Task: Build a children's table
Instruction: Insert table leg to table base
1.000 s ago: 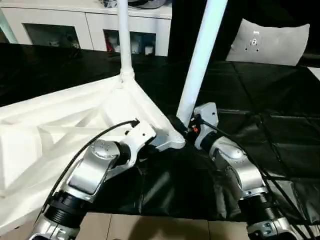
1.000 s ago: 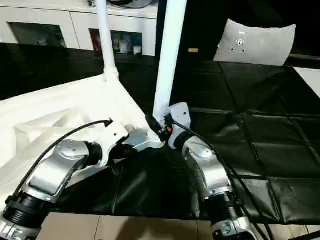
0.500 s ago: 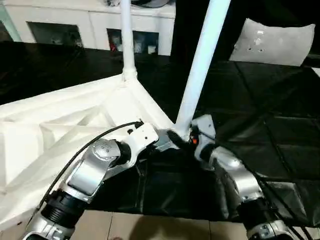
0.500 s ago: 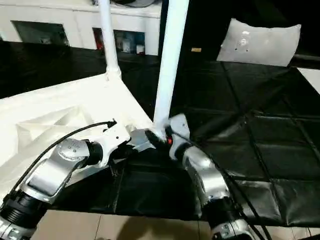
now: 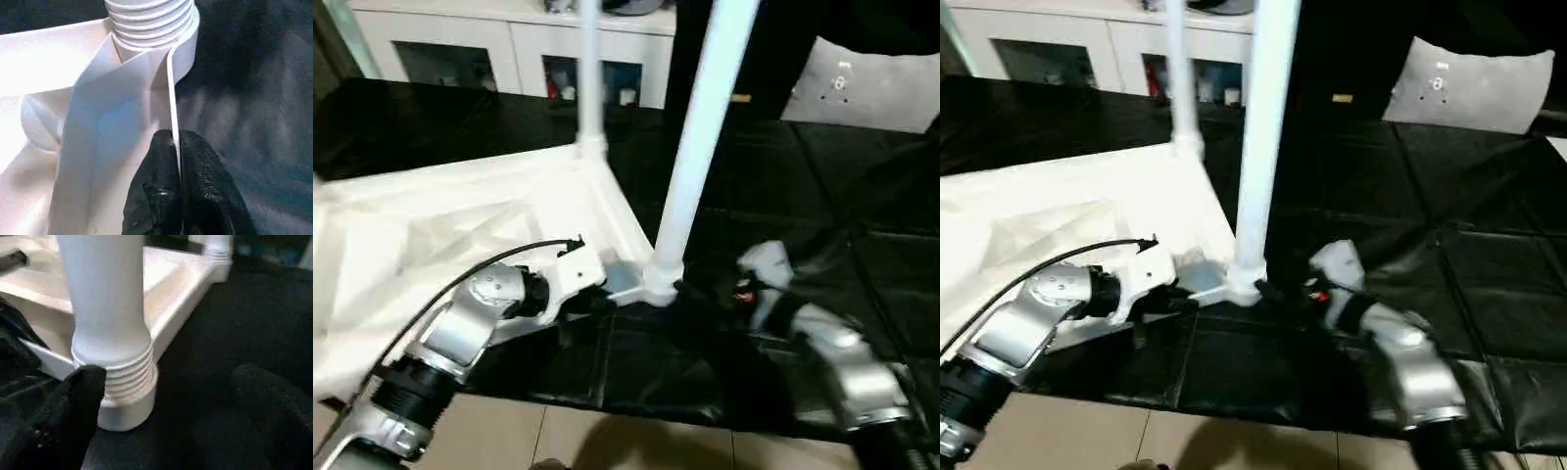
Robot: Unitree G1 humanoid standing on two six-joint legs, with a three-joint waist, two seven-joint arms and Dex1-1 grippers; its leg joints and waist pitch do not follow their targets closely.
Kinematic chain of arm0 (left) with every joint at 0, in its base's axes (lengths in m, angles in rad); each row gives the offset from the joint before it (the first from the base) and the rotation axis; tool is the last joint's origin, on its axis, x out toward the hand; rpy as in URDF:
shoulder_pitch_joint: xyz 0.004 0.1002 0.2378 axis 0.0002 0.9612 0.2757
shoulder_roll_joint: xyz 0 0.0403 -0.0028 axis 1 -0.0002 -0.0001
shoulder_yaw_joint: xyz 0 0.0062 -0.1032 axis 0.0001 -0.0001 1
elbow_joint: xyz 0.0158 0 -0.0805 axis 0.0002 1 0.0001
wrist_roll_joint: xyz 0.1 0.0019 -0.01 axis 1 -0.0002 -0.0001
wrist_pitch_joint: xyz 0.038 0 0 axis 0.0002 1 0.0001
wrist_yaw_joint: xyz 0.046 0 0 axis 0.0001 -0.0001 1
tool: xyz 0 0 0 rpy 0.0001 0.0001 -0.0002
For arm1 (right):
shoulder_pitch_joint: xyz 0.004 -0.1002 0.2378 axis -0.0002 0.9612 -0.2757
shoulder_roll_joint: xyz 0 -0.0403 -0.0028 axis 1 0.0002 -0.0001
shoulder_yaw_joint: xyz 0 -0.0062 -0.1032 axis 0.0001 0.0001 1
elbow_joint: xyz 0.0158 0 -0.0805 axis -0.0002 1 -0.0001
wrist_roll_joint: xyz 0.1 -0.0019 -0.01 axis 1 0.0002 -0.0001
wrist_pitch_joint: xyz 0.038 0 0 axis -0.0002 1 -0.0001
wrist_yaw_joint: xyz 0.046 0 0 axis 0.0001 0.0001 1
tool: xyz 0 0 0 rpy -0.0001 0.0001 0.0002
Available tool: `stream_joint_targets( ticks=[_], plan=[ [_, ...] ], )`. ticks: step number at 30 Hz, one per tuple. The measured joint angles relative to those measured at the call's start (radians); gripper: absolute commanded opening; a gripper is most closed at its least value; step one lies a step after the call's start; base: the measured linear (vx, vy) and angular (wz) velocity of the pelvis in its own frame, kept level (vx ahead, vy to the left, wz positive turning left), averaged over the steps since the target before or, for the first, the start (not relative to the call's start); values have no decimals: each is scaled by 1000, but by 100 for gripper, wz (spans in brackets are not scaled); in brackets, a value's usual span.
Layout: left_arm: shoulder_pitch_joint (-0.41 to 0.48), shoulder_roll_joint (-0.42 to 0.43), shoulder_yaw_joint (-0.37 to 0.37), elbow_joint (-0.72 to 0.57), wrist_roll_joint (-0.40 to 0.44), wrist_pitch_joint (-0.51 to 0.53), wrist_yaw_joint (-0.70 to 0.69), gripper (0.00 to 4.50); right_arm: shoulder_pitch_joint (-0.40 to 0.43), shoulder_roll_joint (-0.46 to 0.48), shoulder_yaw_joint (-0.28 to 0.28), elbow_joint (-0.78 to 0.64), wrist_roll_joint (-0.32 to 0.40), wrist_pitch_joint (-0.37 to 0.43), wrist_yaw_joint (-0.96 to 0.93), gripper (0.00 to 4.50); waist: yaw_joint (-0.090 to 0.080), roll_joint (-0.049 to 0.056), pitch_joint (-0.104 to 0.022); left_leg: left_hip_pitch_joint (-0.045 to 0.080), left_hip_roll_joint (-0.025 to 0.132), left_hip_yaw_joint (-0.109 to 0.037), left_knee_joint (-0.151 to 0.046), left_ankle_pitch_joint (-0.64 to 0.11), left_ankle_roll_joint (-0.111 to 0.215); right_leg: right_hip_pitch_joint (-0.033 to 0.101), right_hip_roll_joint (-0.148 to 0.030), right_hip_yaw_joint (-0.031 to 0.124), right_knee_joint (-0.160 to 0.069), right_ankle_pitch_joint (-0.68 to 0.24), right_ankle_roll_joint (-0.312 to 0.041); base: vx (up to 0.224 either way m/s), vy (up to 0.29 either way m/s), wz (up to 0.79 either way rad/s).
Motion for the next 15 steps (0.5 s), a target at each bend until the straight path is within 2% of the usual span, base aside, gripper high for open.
stream_joint_targets(
  ticks=[5,15],
  plan=[
    [-15,23,-25,50,-21,-96,-109,0,-9,-68,26,-31,51,25,164,448,7,1,1,0,-1,0,5,2,4,1,-3,0,4,0,-1,0,0,0],
    [-62,24,-81,134,-20,-249,-236,0,-73,-103,136,-10,29,57,355,448,22,1,0,0,-1,2,9,8,12,1,-6,0,7,5,-8,0,0,0]
  ],
)
